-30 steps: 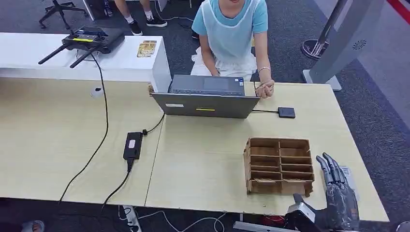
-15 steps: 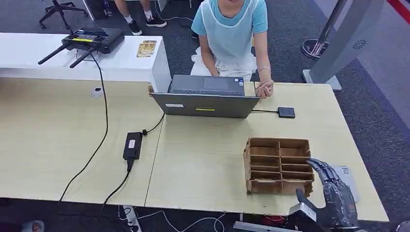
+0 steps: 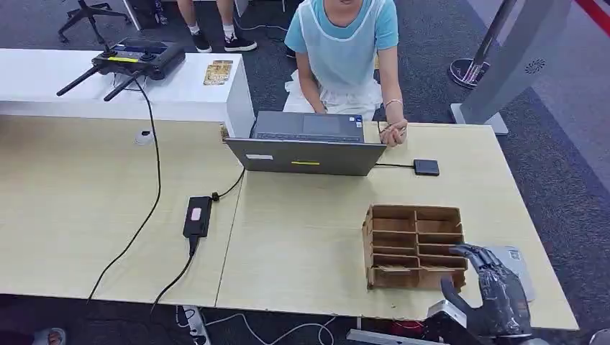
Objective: Pass the card to the sensor for recognition and then transmit it.
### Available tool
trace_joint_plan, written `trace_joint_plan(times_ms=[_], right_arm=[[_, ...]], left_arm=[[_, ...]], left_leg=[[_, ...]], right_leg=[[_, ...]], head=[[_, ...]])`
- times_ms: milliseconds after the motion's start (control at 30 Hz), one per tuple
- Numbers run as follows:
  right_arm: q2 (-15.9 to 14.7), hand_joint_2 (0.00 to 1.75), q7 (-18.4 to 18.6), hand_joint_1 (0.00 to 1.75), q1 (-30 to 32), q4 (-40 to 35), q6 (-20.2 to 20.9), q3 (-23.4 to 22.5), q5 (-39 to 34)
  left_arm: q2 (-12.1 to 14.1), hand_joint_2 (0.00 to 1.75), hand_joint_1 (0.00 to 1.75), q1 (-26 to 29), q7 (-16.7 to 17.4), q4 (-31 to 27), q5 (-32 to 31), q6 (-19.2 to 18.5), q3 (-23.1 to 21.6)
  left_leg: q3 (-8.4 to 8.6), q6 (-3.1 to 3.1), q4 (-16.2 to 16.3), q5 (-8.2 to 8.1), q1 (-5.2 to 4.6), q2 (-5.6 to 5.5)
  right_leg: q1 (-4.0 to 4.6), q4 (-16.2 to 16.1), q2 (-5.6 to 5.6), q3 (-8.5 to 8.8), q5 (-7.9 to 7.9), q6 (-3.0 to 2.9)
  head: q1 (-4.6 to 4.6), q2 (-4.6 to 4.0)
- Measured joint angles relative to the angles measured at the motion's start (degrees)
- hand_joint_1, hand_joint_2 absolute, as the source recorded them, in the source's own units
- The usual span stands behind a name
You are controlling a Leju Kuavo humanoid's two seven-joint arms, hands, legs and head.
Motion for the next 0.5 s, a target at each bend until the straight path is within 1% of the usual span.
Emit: trace_joint_plan(times_ms=[67,100,300,400,500], right_arm=[[0.00,1.75,0.41,0.42,-0.18,0.20,-0.07,0.00,1.10],[0.00,1.75,0.87,0.38,-0.18,0.20,-0.13,0.00,1.98],[0.00,1.75,5.64,0.38,0.11,0.22,-2.58,0.02,12.72],[0.00,1.75,6.29,0.40,0.33,0.22,-2.91,0.04,14.01],[0.00,1.75,7.96,0.42,0.43,0.17,-3.28,0.20,16.24]], left_arm=[[0.00,0.00,0.00,-0.03,0.00,0.00,-0.26,-0.07,-0.15],[0.00,0.00,0.00,-0.04,0.00,0.00,-0.37,-0.22,-0.22],[-0.04,0.00,0.00,-0.10,0.11,0.00,-1.49,-1.00,-0.42],[-0.04,0.00,0.00,-0.11,0.11,0.00,-1.71,-1.07,-0.77],[-0.04,0.00,0.00,-0.17,0.13,0.00,-1.95,-1.09,-0.98]], left_leg=[[0.01,0.00,0.00,0.00,0.00,0.00],[0.01,0.00,0.00,0.00,0.00,0.00],[0.01,0.00,0.00,0.00,0.00,0.00],[0.01,0.00,0.00,0.00,0.00,0.01],[0.01,0.00,0.00,0.00,0.00,0.01]], right_leg=[[0.00,0.00,0.00,0.00,0.00,0.00],[0.00,0.00,0.00,0.00,0.00,0.00],[0.00,0.00,0.00,0.00,0.00,0.00],[0.00,0.00,0.01,0.00,0.00,0.00],[0.00,0.00,0.01,0.00,0.00,0.00]], head=[[0.00,-0.02],[0.00,0.00],[0.00,0.00],[0.00,-0.02],[0.00,0.00]])
